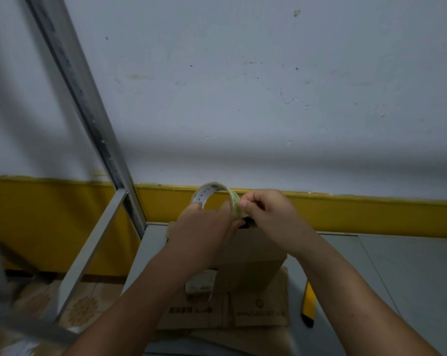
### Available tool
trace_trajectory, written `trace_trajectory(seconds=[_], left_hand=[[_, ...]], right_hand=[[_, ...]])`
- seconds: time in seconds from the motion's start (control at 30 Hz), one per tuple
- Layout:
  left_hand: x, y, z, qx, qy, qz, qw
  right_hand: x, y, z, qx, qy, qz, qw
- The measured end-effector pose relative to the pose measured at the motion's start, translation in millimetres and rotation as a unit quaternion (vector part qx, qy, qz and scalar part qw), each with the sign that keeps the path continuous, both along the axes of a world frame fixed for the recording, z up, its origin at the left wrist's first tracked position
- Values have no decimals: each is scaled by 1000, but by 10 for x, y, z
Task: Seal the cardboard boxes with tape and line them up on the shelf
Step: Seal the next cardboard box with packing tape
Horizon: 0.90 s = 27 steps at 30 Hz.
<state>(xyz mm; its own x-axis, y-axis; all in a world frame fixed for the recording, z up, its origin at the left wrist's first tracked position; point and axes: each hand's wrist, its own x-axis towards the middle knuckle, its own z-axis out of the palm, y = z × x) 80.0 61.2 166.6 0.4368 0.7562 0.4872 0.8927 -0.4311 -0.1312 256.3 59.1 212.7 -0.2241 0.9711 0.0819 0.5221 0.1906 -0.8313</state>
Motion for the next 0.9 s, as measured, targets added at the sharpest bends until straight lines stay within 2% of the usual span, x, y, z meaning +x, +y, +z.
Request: trace_trajectory(seconds=[0.1, 0.17, 0.23, 0.27, 0.3, 0.4, 0.53, 0.7, 0.77, 0.83, 0.9], left_hand=[[1, -2, 36, -39, -18, 8, 999], [-55, 31, 58, -151, -54, 7, 987], [-136, 88, 92, -294, -130, -20, 947], [-166, 118, 128, -335, -182, -37, 924], [-187, 132, 154, -347, -215, -49, 912], [-198, 121, 194, -307, -239, -62, 919], [-246, 41, 207, -367, -301, -130, 871], [-291, -28, 125, -359, -367, -192, 836], [-298, -24, 57, -354, -396, -194, 825], [-298, -12, -13, -341, -404, -177, 830], [-286, 13, -69, -318, -380, -166, 853]], right_hand=[[46, -21, 11, 2, 20, 33, 999], [49, -49, 13, 9, 25, 49, 998], [59, -82, 16, 1, 39, 68, 997], [70, -81, 2, -2, 50, 72, 996], [78, -70, -12, -2, 64, 67, 996], [83, -18, -62, -23, 111, 4, 994], [87, 26, -23, -127, 283, -39, 950], [136, 61, -91, -67, 240, -50, 967], [131, 69, -111, -45, 254, -73, 963], [131, 76, -131, -32, 273, -85, 958], [127, 76, -165, -11, 268, -90, 959]])
